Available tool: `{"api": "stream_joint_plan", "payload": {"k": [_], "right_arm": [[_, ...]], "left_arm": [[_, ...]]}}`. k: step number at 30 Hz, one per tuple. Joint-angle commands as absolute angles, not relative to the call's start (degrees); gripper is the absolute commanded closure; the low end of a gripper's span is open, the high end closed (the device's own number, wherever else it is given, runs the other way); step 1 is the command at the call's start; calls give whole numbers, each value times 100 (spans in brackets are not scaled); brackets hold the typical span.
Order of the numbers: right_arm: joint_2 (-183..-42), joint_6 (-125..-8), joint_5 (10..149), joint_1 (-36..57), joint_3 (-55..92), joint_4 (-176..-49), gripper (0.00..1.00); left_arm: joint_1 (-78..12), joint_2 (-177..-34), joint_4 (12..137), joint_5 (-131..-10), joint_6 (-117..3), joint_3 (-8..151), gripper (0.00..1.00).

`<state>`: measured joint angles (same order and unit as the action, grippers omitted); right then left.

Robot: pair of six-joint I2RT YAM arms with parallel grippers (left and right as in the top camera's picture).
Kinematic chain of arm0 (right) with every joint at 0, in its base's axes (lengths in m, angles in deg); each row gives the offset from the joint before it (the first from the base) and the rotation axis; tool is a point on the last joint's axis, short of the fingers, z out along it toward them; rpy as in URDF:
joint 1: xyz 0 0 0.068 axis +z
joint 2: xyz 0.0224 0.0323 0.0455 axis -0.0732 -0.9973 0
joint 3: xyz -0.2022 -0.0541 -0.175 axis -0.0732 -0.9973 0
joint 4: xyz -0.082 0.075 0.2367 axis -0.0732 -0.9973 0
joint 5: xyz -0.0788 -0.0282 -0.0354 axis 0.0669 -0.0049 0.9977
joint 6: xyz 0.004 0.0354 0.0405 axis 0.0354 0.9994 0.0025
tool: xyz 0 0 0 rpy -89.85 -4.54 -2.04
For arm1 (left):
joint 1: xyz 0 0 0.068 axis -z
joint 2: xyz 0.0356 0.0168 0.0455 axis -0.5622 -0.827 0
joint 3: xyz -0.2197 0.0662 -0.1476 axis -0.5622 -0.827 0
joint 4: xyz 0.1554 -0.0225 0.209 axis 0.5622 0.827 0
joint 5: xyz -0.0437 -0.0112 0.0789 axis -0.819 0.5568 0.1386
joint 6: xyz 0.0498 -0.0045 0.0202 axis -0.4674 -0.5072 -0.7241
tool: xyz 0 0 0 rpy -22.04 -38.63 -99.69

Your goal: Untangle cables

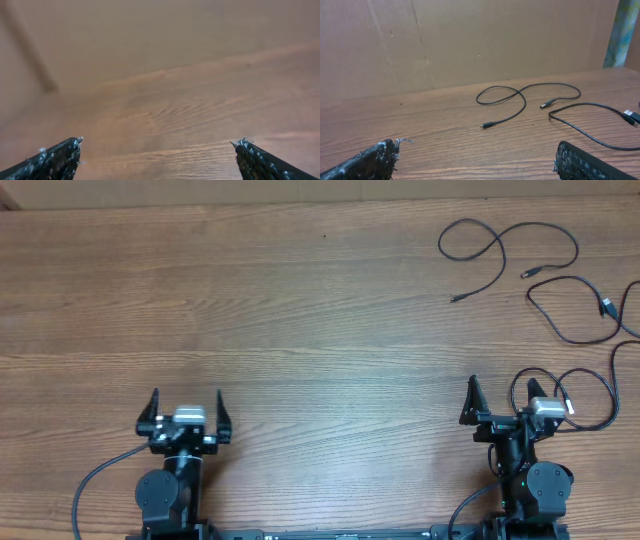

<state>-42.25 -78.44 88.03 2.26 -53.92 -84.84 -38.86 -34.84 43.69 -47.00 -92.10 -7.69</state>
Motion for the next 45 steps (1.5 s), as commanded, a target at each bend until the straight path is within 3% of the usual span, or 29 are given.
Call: {"api": "stream_joint_plan", "payload": {"k": [1, 10, 17, 24, 45], "right_arm": [[-4168, -7868, 8775, 231, -5451, -8452, 0], [-4168, -7868, 8775, 231, -5451, -8452, 0], [-4168, -7868, 8775, 231, -5451, -8452, 0], [-4168, -7868, 8775, 231, -5451, -8452, 0], [-4168, -7868, 8775, 231, -5451, -8452, 0]], "left_arm": [[-3940, -3419, 4323, -5470, -10187, -793, 0], [-3945, -3419, 4111, -5771, -8556, -793, 0], [-3945, -3421, 4284, -5610, -8619, -793, 0], [-3945, -3436, 4294, -5896, -9424, -791, 1], [-3945, -3740, 4299, -5743, -9402, -791, 0]]}}
